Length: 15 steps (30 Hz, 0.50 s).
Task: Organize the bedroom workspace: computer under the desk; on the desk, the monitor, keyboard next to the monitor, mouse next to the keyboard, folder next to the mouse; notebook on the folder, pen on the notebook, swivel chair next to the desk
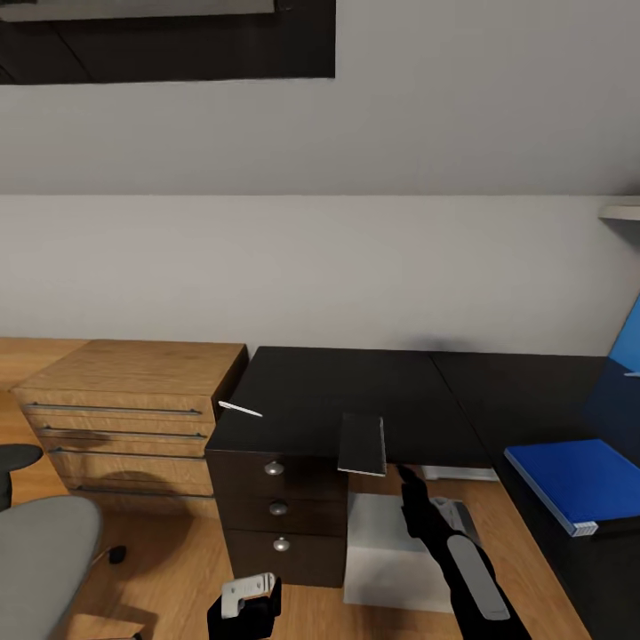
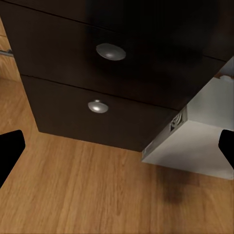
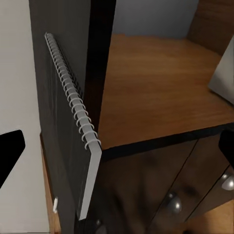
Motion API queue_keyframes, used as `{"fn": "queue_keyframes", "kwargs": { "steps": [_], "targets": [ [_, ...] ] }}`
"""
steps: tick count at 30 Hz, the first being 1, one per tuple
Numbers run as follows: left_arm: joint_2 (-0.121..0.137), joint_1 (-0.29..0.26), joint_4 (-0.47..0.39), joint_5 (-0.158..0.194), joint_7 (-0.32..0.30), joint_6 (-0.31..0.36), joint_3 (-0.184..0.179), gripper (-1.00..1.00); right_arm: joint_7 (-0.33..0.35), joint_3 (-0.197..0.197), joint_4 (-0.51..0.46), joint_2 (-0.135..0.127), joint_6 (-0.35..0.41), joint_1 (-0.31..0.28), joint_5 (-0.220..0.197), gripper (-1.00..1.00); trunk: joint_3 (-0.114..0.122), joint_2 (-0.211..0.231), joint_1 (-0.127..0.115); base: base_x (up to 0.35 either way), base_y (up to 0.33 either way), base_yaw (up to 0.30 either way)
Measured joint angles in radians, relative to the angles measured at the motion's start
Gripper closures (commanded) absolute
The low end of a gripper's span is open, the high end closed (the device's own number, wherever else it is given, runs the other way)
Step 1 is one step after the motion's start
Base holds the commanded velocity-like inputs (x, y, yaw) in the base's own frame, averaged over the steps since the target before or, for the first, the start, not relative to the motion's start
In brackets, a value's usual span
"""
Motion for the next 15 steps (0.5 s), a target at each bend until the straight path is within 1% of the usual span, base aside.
{"fn": "queue_keyframes", "kwargs": {
  "steps": [7,10,15],
  "targets": [
    [0.0,0.0,0.0,0.0,-0.003,-0.001,-0.001,-1.0,0.008,0.017,0.012,0.0,0.0,-0.001,0.002,-1.0,0.0,0.0,0.0,0.001,0.008,0.0],
    [0.0,0.0,0.006,0.001,-0.005,-0.001,-0.001,-1.0,0.008,0.025,0.019,0.0,0.0,-0.001,0.002,-1.0,0.0,0.0,0.0,0.152,0.147,0.0],
    [0.0,0.0,0.008,-0.006,-0.005,-0.002,-0.003,-1.0,0.01,0.031,0.032,0.0,-0.001,-0.001,0.003,-1.0,0.0,0.0,0.0,0.058,0.049,0.0]
  ]
}}
